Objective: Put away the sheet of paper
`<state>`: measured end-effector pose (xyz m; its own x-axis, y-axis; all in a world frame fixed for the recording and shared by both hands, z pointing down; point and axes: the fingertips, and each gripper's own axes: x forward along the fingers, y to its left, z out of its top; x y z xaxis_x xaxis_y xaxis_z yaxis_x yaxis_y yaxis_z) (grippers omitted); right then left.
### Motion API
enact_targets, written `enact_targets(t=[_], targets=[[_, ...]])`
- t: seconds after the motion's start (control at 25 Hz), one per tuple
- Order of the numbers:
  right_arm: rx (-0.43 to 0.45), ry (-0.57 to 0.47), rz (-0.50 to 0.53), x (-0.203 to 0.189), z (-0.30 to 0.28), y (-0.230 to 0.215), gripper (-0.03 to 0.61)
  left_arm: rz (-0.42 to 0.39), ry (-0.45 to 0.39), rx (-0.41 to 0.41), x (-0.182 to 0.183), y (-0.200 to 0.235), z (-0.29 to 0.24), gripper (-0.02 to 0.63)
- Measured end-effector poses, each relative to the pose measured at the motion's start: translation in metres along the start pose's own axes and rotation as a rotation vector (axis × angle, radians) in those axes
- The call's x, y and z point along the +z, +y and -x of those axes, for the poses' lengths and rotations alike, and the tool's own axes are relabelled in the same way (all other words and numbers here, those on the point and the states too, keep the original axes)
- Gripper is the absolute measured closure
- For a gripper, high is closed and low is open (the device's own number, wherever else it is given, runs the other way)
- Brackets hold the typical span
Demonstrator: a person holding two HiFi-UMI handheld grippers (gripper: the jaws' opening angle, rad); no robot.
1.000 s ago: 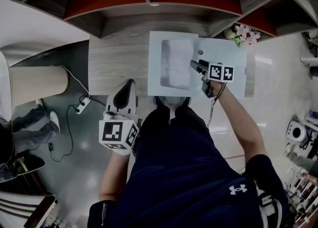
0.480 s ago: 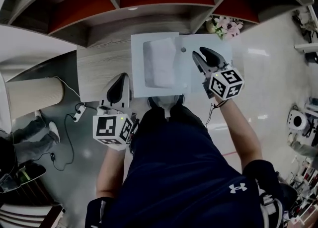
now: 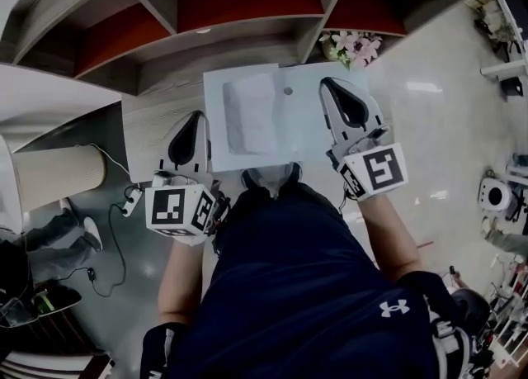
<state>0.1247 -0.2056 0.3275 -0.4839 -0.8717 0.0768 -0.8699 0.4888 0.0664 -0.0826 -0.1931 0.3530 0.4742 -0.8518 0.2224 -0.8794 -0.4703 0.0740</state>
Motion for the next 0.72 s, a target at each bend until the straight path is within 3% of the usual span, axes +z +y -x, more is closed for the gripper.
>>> enact_targets(t=[0.36,0.72], targets=[[0.044,-0.197,0.075,0.058,0.015,0.019,0.563,-0.087,-0.099,0.007,0.043,-0.008,-0.009,0.598],[0.073,-0.157,0.042,0.036,0.008,0.022,0.563,-0.135,-0.164,0.029,0.057,-0.007,-0.005,0.598]])
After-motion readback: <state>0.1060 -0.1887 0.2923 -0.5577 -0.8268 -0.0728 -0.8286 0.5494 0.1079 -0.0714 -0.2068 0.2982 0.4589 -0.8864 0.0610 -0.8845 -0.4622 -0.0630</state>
